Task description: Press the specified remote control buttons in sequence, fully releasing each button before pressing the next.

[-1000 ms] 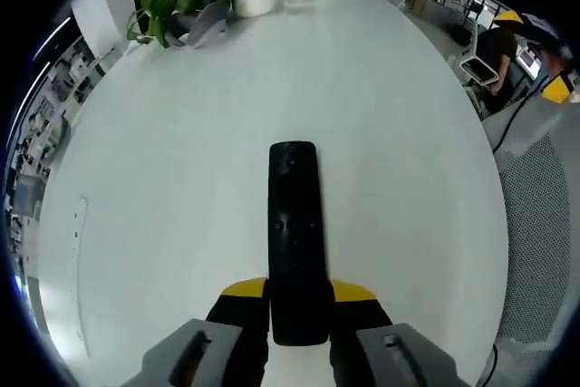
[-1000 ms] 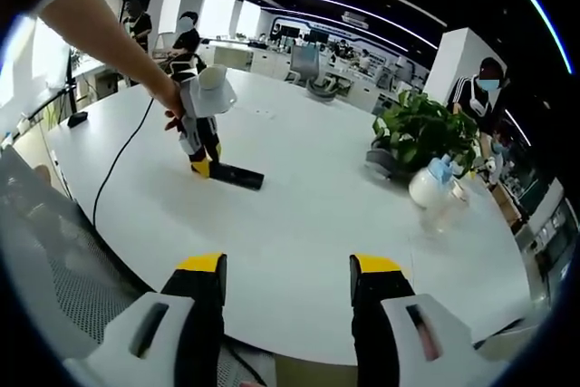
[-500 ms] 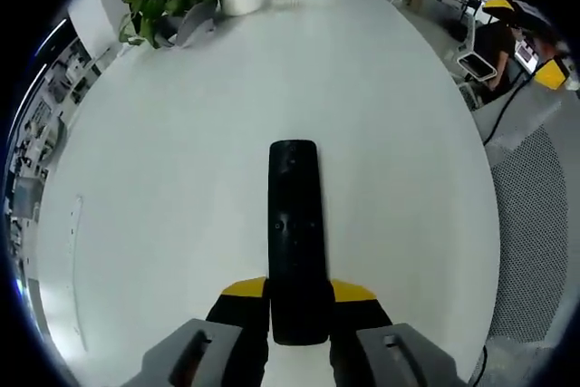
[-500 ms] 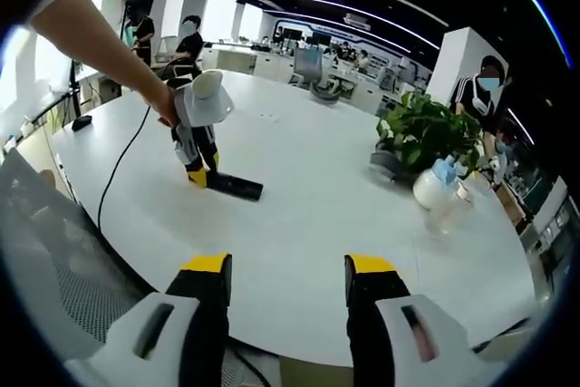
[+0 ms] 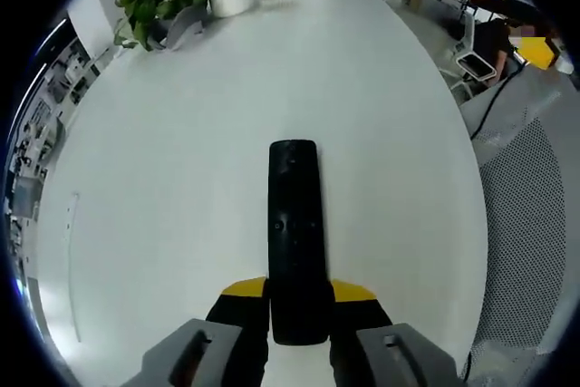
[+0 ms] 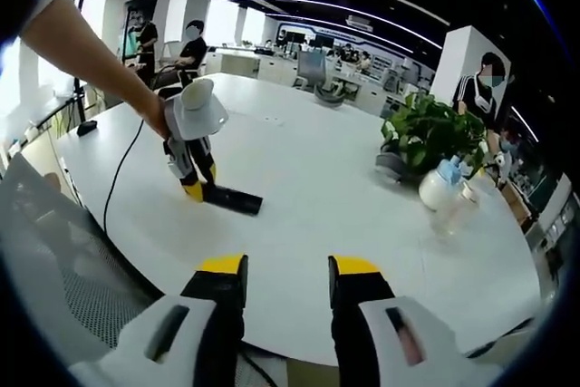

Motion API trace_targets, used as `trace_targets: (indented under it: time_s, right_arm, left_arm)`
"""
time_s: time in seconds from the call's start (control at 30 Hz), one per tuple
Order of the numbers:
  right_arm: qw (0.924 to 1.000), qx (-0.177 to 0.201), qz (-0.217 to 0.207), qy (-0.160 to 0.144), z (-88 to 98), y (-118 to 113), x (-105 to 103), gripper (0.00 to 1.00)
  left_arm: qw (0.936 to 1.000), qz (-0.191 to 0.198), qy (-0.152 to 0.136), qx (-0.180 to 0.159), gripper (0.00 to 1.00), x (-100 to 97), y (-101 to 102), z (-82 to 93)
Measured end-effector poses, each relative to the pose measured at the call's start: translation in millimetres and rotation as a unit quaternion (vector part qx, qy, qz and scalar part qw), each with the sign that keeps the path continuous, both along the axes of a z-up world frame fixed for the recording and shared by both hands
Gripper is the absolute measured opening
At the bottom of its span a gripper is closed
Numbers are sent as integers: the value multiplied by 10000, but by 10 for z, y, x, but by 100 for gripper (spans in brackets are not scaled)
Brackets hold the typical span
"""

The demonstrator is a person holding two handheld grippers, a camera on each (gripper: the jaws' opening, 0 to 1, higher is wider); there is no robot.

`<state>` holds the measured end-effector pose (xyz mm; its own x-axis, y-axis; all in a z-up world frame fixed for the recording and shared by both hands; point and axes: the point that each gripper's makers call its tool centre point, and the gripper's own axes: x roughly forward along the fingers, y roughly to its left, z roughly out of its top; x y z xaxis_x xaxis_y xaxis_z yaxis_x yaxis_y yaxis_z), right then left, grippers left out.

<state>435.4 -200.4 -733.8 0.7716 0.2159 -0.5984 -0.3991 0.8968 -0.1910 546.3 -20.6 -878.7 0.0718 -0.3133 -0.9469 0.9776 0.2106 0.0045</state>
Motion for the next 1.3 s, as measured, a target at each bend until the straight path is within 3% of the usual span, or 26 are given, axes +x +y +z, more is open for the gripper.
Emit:
trace_targets:
  time_s: [0.17,0.43,0.67,0.93,1.3]
  right_arm:
    - [9999,48,116,72,-16,54,-25,21]
    - [9999,134,98,7,17,54,-15,21]
    - [9997,181,109,-75,55,54,-11,10]
    - [9996,193,148,-104,65,65,-15,6]
    - [9996,169,170,-138,76,68,-20,0]
  left_arm:
    - [10000,8,5,42,23,-83,5,-1]
    - [9999,155,-15,-2,23,-237,-2,1]
    - [10000,24,-3,70,23,-309,-12,-1]
    - [9997,-160,11,203,23,-402,-18,4]
    - [9999,-52,3,91,23,-549,-17,3]
